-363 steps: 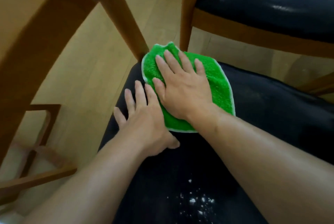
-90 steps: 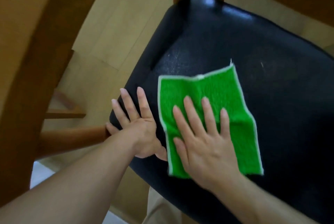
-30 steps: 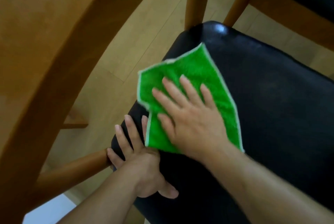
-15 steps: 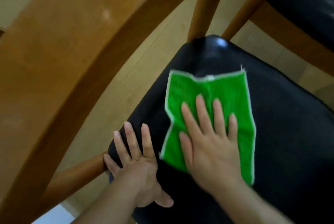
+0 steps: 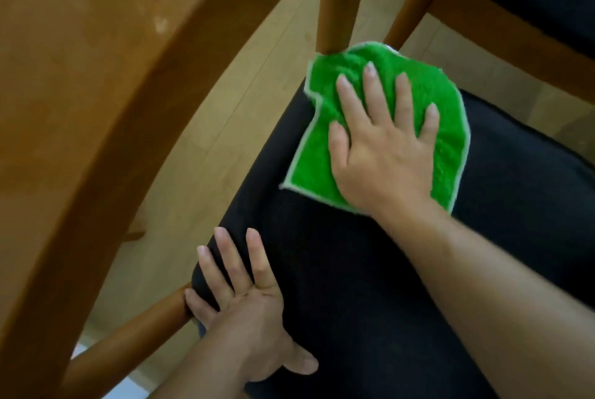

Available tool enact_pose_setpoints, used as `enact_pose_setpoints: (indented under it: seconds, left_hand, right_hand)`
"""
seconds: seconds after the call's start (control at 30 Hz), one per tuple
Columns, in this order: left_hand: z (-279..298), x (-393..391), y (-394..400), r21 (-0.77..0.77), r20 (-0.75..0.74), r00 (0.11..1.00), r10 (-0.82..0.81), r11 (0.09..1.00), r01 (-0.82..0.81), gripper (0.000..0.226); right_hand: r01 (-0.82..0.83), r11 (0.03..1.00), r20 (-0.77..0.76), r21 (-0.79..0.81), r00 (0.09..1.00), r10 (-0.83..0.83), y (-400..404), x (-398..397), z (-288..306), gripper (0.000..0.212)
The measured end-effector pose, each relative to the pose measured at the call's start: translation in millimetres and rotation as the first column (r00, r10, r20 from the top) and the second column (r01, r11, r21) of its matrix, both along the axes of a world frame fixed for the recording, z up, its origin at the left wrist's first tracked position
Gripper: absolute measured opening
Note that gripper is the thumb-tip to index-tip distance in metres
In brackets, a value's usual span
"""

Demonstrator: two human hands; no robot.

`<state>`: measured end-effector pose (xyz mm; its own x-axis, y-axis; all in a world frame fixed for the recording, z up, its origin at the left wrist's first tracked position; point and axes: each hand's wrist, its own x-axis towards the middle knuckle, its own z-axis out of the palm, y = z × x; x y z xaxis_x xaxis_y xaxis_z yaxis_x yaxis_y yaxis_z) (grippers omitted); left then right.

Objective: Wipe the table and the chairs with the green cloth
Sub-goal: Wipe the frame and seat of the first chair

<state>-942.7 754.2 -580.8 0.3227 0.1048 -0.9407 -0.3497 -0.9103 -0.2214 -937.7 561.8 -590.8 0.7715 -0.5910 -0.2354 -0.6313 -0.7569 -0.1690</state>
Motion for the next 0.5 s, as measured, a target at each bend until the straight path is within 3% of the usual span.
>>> enact_pose_setpoints:
  seconds: [0.1, 0.2, 0.5]
  left_hand:
    - [-0.6, -0.5, 1.9, -0.024, 0.025, 1.000, 0.006, 1.000, -0.006, 0.179]
    - [2.2, -1.7, 0.0, -0.058, 0.061, 0.998, 0.012, 0.998, -0.009, 0.180]
    - [6.5, -3.9, 7.5, -0.287, 0.173, 0.985, 0.015, 0.957, 0.036, 0.173]
  right_hand:
    - [0.061, 0.998, 0.020, -0.012, 0.998, -0.060, -5.5, 14.5, -4.6, 0.057]
    - [-0.019, 0.999, 0.026, -0.029, 0.999, 0.020, 8.1, -6.9, -1.3, 0.057]
    - [-0.259, 0.966, 0.012, -0.002, 0.966, 0.259, 108.4, -161.4, 1.5, 0.058]
